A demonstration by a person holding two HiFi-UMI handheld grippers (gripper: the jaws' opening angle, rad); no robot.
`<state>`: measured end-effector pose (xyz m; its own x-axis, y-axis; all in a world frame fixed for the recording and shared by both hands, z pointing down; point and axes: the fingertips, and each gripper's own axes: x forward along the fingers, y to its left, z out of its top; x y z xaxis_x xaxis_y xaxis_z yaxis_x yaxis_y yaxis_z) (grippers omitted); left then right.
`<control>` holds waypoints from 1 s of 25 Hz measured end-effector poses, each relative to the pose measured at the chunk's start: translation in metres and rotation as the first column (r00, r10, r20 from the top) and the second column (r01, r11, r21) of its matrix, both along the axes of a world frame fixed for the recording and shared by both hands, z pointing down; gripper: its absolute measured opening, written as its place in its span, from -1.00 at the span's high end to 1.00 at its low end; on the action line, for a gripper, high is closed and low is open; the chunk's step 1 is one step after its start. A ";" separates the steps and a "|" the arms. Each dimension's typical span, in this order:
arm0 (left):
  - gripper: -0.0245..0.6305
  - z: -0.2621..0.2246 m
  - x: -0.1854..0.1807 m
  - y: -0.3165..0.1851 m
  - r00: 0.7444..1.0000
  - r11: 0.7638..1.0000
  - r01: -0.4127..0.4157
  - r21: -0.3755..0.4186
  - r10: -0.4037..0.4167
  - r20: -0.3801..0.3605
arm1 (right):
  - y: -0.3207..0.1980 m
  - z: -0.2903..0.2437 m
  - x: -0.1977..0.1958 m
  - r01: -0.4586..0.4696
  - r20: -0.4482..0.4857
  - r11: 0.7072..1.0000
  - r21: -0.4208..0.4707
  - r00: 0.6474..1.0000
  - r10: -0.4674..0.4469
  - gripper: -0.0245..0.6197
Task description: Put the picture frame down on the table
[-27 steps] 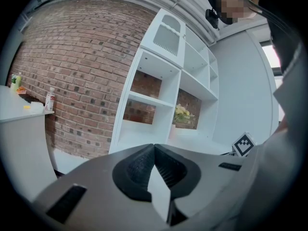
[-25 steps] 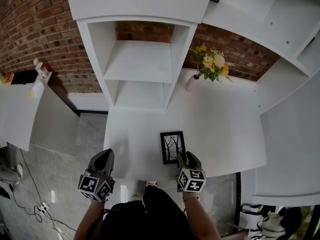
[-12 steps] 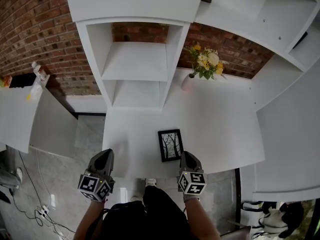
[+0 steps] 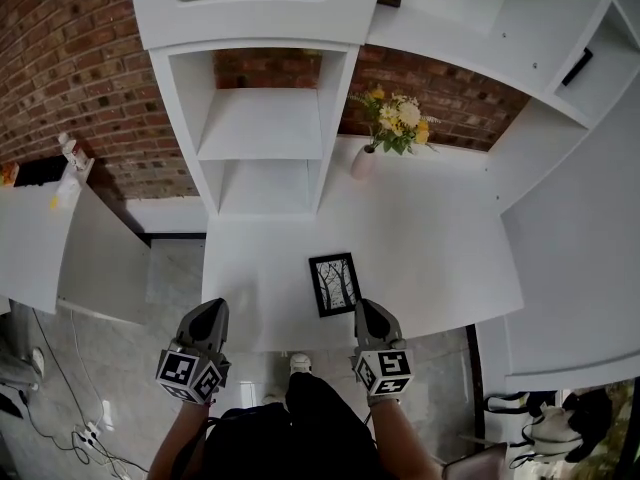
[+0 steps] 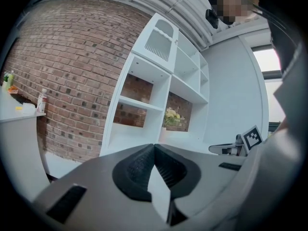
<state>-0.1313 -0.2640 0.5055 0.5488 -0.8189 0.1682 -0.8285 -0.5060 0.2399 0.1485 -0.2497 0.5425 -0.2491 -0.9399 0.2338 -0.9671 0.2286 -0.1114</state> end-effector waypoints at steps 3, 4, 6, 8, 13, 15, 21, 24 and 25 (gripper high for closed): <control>0.93 -0.003 0.001 0.005 1.000 1.000 -0.009 0.009 0.009 -0.007 | 0.006 -0.014 -0.004 0.001 0.011 0.999 0.035 1.000 -0.002 0.91; 0.93 -0.004 0.002 0.006 1.000 1.000 -0.012 0.014 0.012 -0.008 | 0.008 -0.019 -0.005 0.002 0.013 0.999 0.047 1.000 -0.002 0.91; 0.93 -0.007 0.001 0.010 1.000 1.000 -0.017 0.021 0.017 -0.009 | 0.012 -0.028 -0.008 0.006 0.012 0.997 0.072 1.000 -0.007 0.91; 0.93 -0.010 0.000 0.012 1.000 0.999 -0.019 0.029 0.019 -0.013 | 0.015 -0.037 -0.013 0.013 0.008 0.995 0.096 1.000 -0.013 0.91; 0.93 -0.019 -0.007 0.019 1.000 0.999 -0.014 0.049 0.015 -0.020 | 0.024 -0.056 -0.020 0.015 0.011 0.990 0.138 1.000 -0.016 0.91; 0.93 -0.021 -0.010 0.022 1.000 0.998 -0.009 0.057 0.010 -0.024 | 0.029 -0.061 -0.021 0.015 0.009 0.989 0.149 1.000 -0.016 0.91; 0.93 -0.031 -0.018 0.031 0.999 0.997 0.000 0.082 0.003 -0.032 | 0.044 -0.073 -0.023 0.005 0.006 0.984 0.177 1.000 -0.006 0.91; 0.93 -0.034 -0.023 0.038 0.999 0.996 0.003 0.088 -0.001 -0.032 | 0.051 -0.078 -0.025 0.002 0.009 0.983 0.185 1.000 -0.004 0.91; 0.93 -0.035 -0.025 0.041 0.999 0.996 0.005 0.090 -0.002 -0.032 | 0.053 -0.079 -0.026 0.002 0.011 0.983 0.186 1.000 -0.004 0.91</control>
<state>-0.1562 -0.2233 0.4702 0.5500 -0.8317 0.0763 -0.8228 -0.5240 0.2201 0.1227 -0.1969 0.4638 -0.2531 -0.9660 0.0524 -0.9655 0.2488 -0.0771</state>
